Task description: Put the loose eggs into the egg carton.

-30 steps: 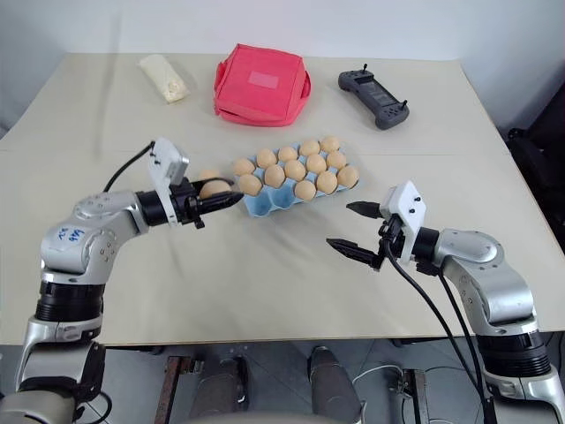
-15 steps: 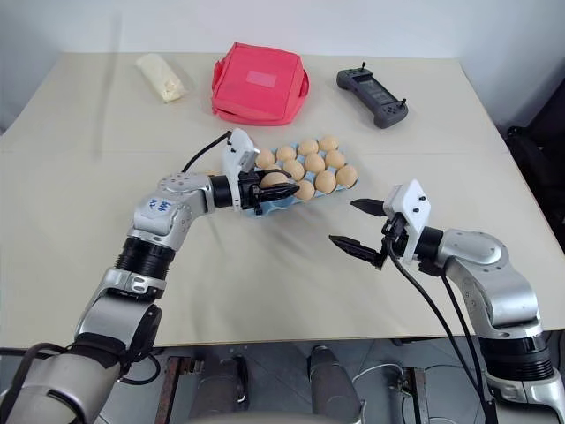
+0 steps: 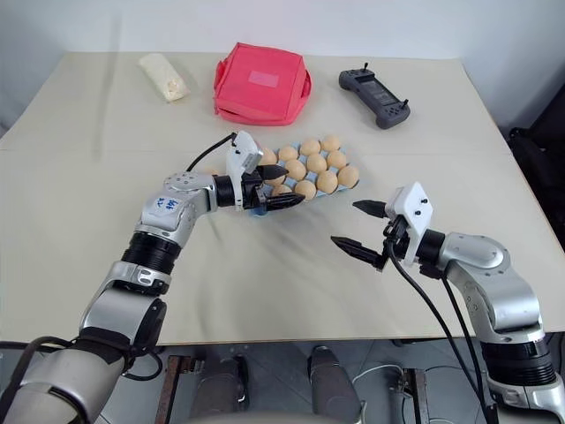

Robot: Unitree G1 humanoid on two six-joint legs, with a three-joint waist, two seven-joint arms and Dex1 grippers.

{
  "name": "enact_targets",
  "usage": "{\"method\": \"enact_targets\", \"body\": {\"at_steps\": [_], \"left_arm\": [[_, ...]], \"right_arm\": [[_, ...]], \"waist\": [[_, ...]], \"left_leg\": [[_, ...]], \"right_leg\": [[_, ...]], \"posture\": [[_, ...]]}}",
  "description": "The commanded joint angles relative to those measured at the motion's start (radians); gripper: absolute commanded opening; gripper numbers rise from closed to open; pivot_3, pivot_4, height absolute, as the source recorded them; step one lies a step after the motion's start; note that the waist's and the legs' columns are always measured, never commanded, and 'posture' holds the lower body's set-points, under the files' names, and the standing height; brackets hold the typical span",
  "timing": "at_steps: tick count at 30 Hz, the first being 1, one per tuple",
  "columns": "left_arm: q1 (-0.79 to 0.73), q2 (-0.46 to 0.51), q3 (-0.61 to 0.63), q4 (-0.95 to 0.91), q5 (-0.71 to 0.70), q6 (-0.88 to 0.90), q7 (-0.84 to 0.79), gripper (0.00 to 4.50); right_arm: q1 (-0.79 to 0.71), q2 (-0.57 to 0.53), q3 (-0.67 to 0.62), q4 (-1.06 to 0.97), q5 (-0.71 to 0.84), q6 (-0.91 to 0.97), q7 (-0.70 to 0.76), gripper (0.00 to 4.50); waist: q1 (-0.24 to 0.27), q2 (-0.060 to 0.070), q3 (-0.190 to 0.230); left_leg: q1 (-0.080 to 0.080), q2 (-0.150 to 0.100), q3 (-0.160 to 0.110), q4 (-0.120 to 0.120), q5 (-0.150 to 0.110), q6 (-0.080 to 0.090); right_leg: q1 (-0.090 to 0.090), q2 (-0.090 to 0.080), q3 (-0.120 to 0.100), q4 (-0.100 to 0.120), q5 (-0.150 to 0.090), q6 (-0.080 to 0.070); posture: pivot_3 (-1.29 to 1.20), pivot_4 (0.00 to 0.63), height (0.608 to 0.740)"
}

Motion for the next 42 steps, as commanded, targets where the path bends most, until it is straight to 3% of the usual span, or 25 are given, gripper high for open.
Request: {"method": "enact_targets", "body": {"at_steps": [1,9,14,25,33,42], "left_arm": [[0.005,0.055,0.058,-0.168,-0.046,0.034,-0.020,4.48],[0.210,0.262,0.179,-0.446,-0.118,0.175,-0.040,4.48],[0.377,0.368,0.313,-0.507,-0.137,0.225,0.023,4.48],[0.618,0.426,0.491,-0.572,-0.182,0.248,0.097,4.48],[0.610,0.411,0.471,-0.570,-0.178,0.250,0.154,4.48],[0.339,0.332,0.321,-0.337,-0.106,0.167,0.198,4.48]], "right_arm": [[-0.016,-0.005,-0.020,-0.022,0.013,-0.001,0.003,4.50],[-0.021,-0.006,-0.017,-0.020,0.029,0.008,0.021,4.50],[-0.044,-0.001,-0.007,-0.002,0.025,0.011,0.033,4.50],[-0.069,0.011,0.011,0.024,0.016,0.004,0.052,4.50],[-0.084,0.025,0.010,0.030,0.021,0.019,0.029,4.50],[-0.083,0.019,0.007,0.029,0.024,0.022,0.038,4.50]], "waist": [[0.000,0.000,0.000],[-0.008,0.001,0.000],[-0.010,0.000,0.000],[-0.010,0.000,0.000],[-0.011,0.000,0.000],[-0.005,0.000,0.000]], "left_leg": [[0.000,0.000,0.000,0.000,0.000,0.000],[0.001,0.001,0.000,-0.001,0.000,0.000],[0.001,0.001,0.000,0.001,0.000,0.000],[0.002,0.001,0.000,0.000,0.000,0.000],[0.002,0.001,0.000,0.000,0.000,0.000],[0.001,0.001,0.000,0.001,0.000,0.000]], "right_leg": [[0.000,0.000,0.000,0.000,0.000,0.000],[0.000,0.000,0.000,0.001,0.000,0.000],[0.001,0.000,0.000,0.002,0.000,0.000],[0.001,0.000,0.000,0.002,-0.001,-0.002],[0.001,0.000,-0.001,0.002,-0.001,-0.002],[0.001,0.000,-0.001,0.002,0.000,-0.001]], "posture": [[0.00,0.150,0.740],[0.00,0.150,0.740],[0.00,0.150,0.740],[0.00,0.150,0.740],[0.00,0.150,0.740],[0.00,0.150,0.740]]}}
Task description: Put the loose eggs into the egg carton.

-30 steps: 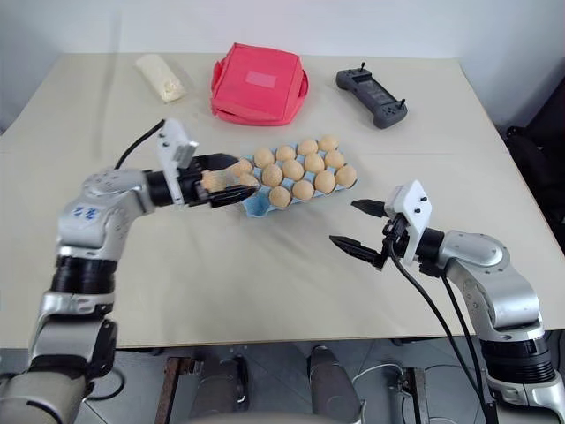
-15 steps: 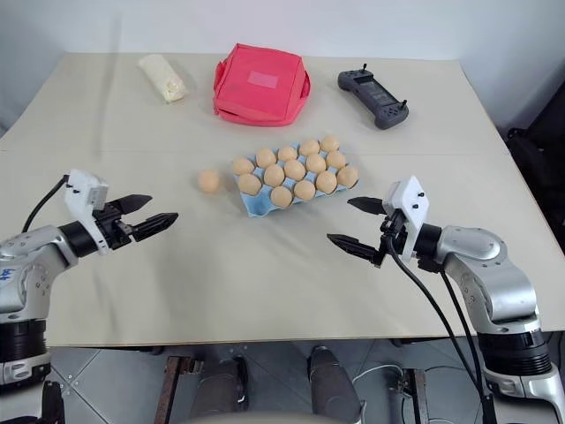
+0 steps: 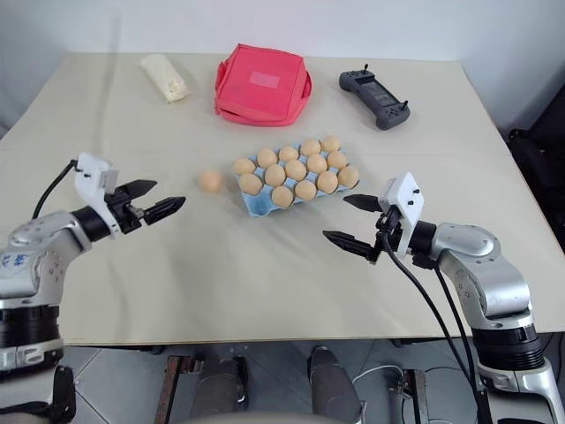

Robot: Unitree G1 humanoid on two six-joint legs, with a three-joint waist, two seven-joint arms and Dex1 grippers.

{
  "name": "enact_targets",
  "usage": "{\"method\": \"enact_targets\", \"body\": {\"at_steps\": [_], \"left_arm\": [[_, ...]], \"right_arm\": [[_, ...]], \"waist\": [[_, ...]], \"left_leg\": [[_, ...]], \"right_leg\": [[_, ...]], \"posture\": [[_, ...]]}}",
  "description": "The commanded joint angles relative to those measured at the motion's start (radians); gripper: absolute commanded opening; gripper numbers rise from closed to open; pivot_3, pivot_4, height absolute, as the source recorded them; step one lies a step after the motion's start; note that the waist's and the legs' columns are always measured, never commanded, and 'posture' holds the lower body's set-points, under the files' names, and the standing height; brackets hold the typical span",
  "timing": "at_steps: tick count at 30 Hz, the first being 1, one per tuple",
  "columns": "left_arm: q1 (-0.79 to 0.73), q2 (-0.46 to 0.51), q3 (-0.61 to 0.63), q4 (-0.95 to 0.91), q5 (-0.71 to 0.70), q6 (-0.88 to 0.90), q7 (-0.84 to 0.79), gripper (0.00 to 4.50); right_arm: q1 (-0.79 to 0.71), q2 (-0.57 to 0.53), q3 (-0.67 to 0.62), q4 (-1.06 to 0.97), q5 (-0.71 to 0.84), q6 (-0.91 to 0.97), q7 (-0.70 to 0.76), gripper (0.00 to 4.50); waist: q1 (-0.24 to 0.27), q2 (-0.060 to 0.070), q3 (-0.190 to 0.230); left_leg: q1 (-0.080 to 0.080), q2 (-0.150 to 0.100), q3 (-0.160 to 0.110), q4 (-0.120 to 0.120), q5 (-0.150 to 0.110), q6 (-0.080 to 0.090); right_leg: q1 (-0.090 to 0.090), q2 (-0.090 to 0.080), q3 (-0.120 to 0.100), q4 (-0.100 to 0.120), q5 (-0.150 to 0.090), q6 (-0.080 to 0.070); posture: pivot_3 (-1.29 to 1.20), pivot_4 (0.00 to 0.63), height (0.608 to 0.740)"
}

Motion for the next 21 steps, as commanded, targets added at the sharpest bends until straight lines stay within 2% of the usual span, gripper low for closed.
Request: {"method": "enact_targets", "body": {"at_steps": [1,15,19,21], "left_arm": [[-0.101,-0.019,-0.052,0.113,0.040,-0.068,-0.005,4.48],[-0.431,-0.108,-0.198,0.742,0.214,-0.363,-0.070,4.48],[-0.470,-0.117,-0.206,0.829,0.244,-0.398,-0.072,3.69],[-0.474,-0.117,-0.206,0.832,0.245,-0.390,-0.082,3.06]], "right_arm": [[-0.005,-0.007,-0.023,-0.019,0.012,-0.003,0.004,4.50],[0.022,-0.014,-0.043,-0.044,0.011,-0.002,-0.013,4.50],[0.035,-0.016,-0.051,-0.054,0.013,0.000,-0.020,4.50],[0.038,-0.018,-0.056,-0.057,0.014,0.001,-0.022,4.50]], "waist": [[0.000,0.000,0.000],[0.003,0.000,0.000],[0.003,0.000,0.000],[0.002,0.000,0.000]], "left_leg": [[0.000,0.000,0.000,0.000,0.000,0.000],[-0.001,0.000,0.001,-0.001,0.000,0.000],[-0.001,0.000,0.001,-0.001,0.000,0.000],[-0.002,0.000,0.001,-0.001,0.000,0.000]], "right_leg": [[0.000,0.000,0.000,0.000,0.000,0.000],[-0.001,0.000,0.000,-0.001,0.000,0.000],[-0.001,0.000,0.000,-0.001,0.000,0.001],[-0.002,0.000,0.000,-0.001,0.000,0.001]], "posture": [[0.00,0.150,0.740],[0.00,0.150,0.740],[0.00,0.150,0.740],[0.00,0.150,0.740]]}}
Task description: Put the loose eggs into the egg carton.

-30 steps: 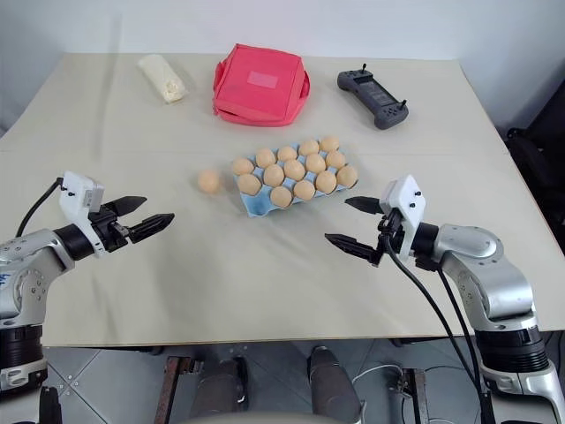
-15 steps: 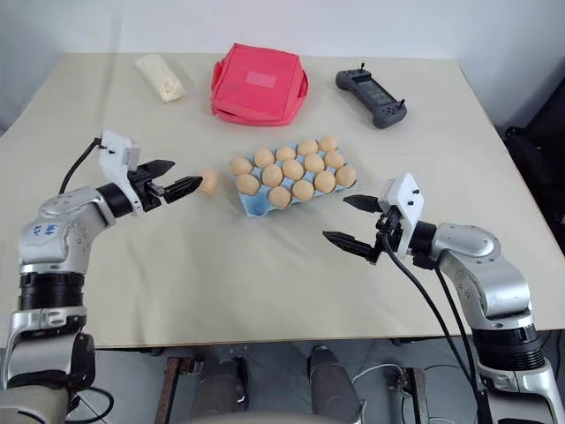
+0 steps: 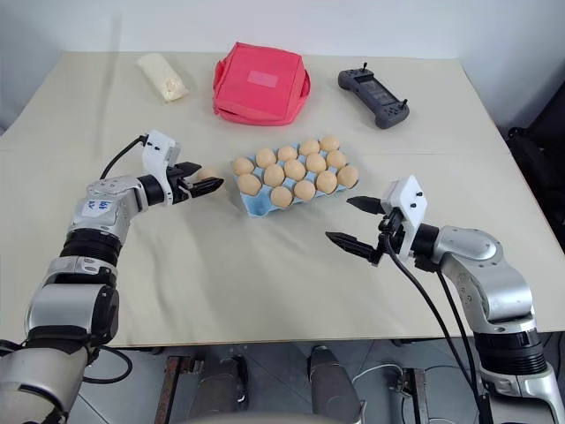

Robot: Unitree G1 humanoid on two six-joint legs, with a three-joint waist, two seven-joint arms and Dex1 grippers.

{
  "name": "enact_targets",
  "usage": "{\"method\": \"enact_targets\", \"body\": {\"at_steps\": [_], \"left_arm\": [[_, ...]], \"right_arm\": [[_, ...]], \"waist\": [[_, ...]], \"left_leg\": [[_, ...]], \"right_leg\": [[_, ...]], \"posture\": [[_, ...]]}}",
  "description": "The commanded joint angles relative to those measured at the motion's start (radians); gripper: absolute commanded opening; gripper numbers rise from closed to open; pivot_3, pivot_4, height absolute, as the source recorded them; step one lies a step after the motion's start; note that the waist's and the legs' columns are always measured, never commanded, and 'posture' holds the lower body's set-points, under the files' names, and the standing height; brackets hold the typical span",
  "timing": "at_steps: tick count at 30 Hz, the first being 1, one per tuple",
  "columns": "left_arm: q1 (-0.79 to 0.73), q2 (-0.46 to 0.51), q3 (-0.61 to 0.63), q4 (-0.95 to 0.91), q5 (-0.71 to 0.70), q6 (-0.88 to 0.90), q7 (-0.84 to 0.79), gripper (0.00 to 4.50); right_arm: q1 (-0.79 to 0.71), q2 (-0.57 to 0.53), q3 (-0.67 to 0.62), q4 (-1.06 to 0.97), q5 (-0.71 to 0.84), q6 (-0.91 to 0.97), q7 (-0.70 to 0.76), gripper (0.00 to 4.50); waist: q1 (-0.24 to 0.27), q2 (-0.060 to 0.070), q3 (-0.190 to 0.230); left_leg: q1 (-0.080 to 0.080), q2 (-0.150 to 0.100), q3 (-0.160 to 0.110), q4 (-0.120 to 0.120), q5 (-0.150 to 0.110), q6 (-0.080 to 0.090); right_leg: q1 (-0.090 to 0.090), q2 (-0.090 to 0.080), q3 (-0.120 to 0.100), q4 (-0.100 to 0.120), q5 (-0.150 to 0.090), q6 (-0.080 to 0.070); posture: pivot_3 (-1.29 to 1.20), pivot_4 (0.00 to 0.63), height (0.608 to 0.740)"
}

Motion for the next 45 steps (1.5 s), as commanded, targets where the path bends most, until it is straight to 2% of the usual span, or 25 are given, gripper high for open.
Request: {"method": "enact_targets", "body": {"at_steps": [1,3,4,7,15,21,29,33,40,42,45], "left_arm": [[-0.027,0.001,0.009,-0.001,0.006,-0.013,-0.021,2.69],[-0.019,0.008,0.011,-0.025,0.004,-0.003,-0.029,2.11],[-0.014,0.013,0.012,-0.044,0.002,0.005,-0.035,1.98],[0.019,0.036,0.016,-0.161,-0.017,0.054,-0.076,1.95],[0.156,0.101,0.067,-0.627,-0.170,0.298,-0.175,1.94],[0.213,0.115,0.049,-0.804,-0.236,0.431,-0.198,1.94],[0.195,0.050,-0.041,-0.801,-0.232,0.452,-0.214,1.94],[0.148,-0.008,-0.083,-0.714,-0.204,0.402,-0.220,1.94],[0.083,-0.050,-0.117,-0.569,-0.153,0.310,-0.225,1.94],[0.073,-0.060,-0.116,-0.546,-0.150,0.293,-0.227,2.65],[0.062,-0.078,-0.109,-0.519,-0.147,0.277,-0.222,3.46]], "right_arm": [[0.003,-0.015,-0.035,-0.042,0.014,0.000,-0.005,4.50],[0.004,-0.016,-0.037,-0.043,0.014,0.000,-0.004,4.50],[0.005,-0.017,-0.039,-0.043,0.015,0.001,-0.004,4.50],[0.007,-0.017,-0.042,-0.042,0.018,0.001,-0.001,4.50],[0.030,-0.011,-0.063,-0.046,0.053,0.001,0.019,4.50],[0.065,-0.020,-0.086,-0.071,0.103,0.014,0.045,4.50],[0.081,-0.009,-0.095,-0.077,0.119,0.009,0.033,4.50],[0.089,-0.006,-0.097,-0.083,0.120,0.005,0.018,4.50],[0.124,-0.011,-0.114,-0.110,0.124,0.010,0.001,4.50],[0.130,-0.011,-0.118,-0.116,0.125,0.012,-0.002,4.50],[0.135,-0.012,-0.120,-0.120,0.127,0.012,-0.005,4.50]], "waist": [[0.000,0.000,0.000],[0.001,0.000,0.000],[0.002,0.000,0.000],[0.003,0.000,0.000],[0.004,0.000,0.000],[0.015,0.000,0.000],[0.019,0.000,0.000],[0.020,0.000,0.000],[0.019,0.000,0.000],[0.019,0.000,0.000],[0.021,0.000,0.000]], "left_leg": [[0.000,0.000,0.000,0.000,0.000,0.000],[0.000,0.000,0.000,0.000,0.000,0.000],[0.000,0.000,0.000,0.000,0.000,0.000],[-0.001,0.000,0.000,0.001,0.000,0.000],[-0.001,0.000,0.000,0.001,0.000,0.000],[0.000,0.000,0.000,0.003,0.000,0.000],[0.001,0.000,0.000,0.004,0.001,0.001],[0.001,0.000,-0.001,0.003,0.001,0.001],[0.001,0.000,-0.001,0.002,0.001,0.001],[0.001,0.000,-0.001,0.003,0.001,0.001],[0.001,0.000,-0.001,0.003,0.000,0.001]], "right_leg": [[0.000,0.000,0.000,0.000,0.000,0.000],[0.000,0.000,0.000,0.000,0.000,0.000],[0.000,0.000,0.000,0.000,0.000,0.000],[0.000,0.000,0.000,0.000,0.000,0.000],[0.000,0.000,0.000,0.001,0.000,0.000],[0.001,0.000,0.000,0.002,0.000,0.001],[0.002,0.000,0.000,0.003,0.000,0.001],[0.002,0.000,0.000,0.003,0.000,0.000],[0.001,0.000,0.000,0.002,0.000,0.000],[0.001,0.000,0.000,0.002,0.000,0.000],[0.001,0.000,0.000,0.002,0.000,0.000]], "posture": [[0.00,0.150,0.740],[0.00,0.150,0.740],[0.00,0.150,0.740],[0.00,0.150,0.740],[0.00,0.150,0.740],[0.00,0.150,0.740],[0.00,0.150,0.740],[0.00,0.150,0.740],[0.00,0.150,0.740],[0.00,0.150,0.740],[0.00,0.150,0.740]]}}
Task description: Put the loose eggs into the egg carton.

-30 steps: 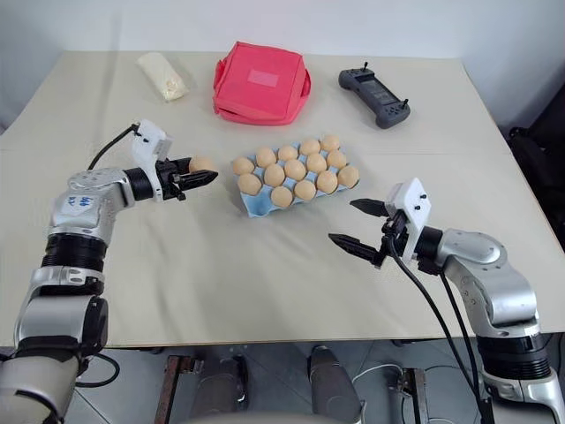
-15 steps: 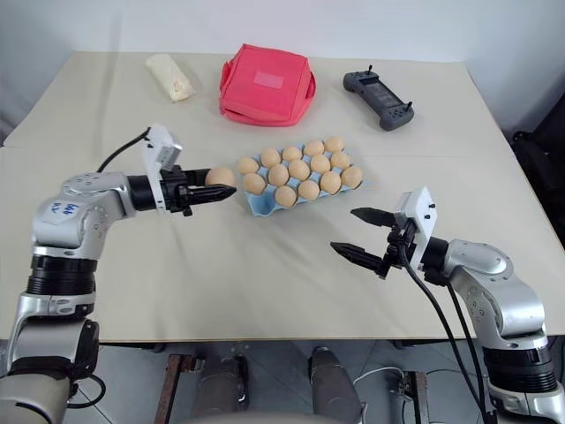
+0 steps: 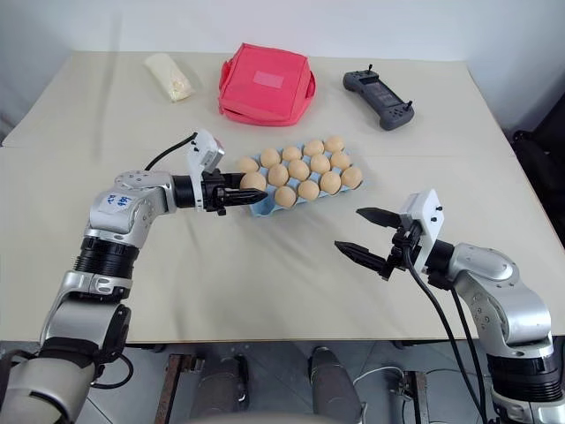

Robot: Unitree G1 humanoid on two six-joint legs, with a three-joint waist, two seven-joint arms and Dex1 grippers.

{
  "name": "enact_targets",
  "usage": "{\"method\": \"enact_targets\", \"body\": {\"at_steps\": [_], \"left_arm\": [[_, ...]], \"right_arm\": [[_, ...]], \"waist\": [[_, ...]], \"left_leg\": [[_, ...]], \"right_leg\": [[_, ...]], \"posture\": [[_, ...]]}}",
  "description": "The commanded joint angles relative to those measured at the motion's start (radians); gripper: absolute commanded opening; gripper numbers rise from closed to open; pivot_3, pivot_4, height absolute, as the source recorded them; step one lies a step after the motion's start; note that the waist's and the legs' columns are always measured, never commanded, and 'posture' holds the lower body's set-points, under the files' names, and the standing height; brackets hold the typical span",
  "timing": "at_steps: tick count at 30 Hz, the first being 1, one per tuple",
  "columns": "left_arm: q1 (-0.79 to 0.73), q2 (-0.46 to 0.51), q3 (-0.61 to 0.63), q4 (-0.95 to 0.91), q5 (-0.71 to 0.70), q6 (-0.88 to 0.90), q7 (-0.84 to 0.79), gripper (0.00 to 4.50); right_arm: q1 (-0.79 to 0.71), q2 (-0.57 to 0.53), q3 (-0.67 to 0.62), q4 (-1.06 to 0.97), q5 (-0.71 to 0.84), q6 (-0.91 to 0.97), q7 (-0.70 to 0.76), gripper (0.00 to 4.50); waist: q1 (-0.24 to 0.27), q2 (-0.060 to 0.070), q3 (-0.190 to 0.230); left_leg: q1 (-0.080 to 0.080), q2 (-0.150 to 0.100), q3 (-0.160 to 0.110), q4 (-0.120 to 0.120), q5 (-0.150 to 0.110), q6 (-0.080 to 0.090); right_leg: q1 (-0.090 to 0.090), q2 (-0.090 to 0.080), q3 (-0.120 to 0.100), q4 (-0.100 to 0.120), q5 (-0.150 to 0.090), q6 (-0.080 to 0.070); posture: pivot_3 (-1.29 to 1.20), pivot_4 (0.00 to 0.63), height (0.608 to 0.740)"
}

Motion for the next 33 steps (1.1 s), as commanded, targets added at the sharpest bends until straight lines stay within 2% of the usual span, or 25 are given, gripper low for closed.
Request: {"method": "enact_targets", "body": {"at_steps": [1,3,4,11,22,33], "left_arm": [[-0.033,-0.013,0.014,0.005,0.002,-0.031,0.000,3.82],[-0.035,-0.017,0.020,0.002,-0.001,-0.031,0.001,4.43],[-0.036,-0.018,0.023,0.000,-0.003,-0.031,0.002,4.47],[0.012,0.018,0.116,-0.125,-0.062,0.001,0.025,4.47],[0.318,0.151,0.285,-0.362,-0.171,-0.089,-0.060,4.47],[0.501,0.254,0.388,-0.423,-0.205,-0.116,-0.070,4.47]], "right_arm": [[0.005,-0.010,-0.035,-0.044,0.022,-0.004,-0.004,4.50],[0.005,-0.012,-0.036,-0.044,0.022,-0.005,-0.002,4.50],[0.005,-0.013,-0.036,-0.043,0.022,-0.005,-0.002,4.50],[-0.002,-0.031,-0.045,-0.035,0.020,-0.006,0.012,4.50],[-0.036,-0.080,-0.058,0.057,0.000,-0.021,0.055,4.50],[-0.053,-0.074,-0.065,0.145,-0.047,-0.055,0.071,4.50]], "waist": [[0.000,0.000,0.000],[-0.001,0.000,0.000],[-0.001,0.000,0.000],[-0.001,0.000,0.000],[-0.002,0.000,0.000],[-0.004,0.000,0.000]], "left_leg": [[0.000,0.000,0.000,0.000,0.000,0.000],[0.000,0.000,0.000,0.000,0.000,0.000],[0.000,0.000,0.000,0.000,0.000,0.000],[0.000,0.000,0.000,0.000,0.000,0.000],[0.001,0.001,0.000,0.000,0.000,0.000],[0.001,0.001,0.000,0.000,0.000,0.000]], "right_leg": [[0.000,0.000,0.000,0.000,0.000,0.000],[0.000,0.000,0.000,0.000,0.000,0.000],[0.000,0.000,0.000,0.000,0.000,0.000],[0.000,0.000,0.000,0.000,0.000,0.000],[0.001,0.000,0.000,0.000,0.000,0.000],[0.001,0.000,0.000,0.000,-0.001,-0.002]], "posture": [[0.00,0.150,0.740],[0.00,0.150,0.740],[0.00,0.150,0.740],[0.00,0.150,0.740],[0.00,0.150,0.740],[0.00,0.150,0.740]]}}
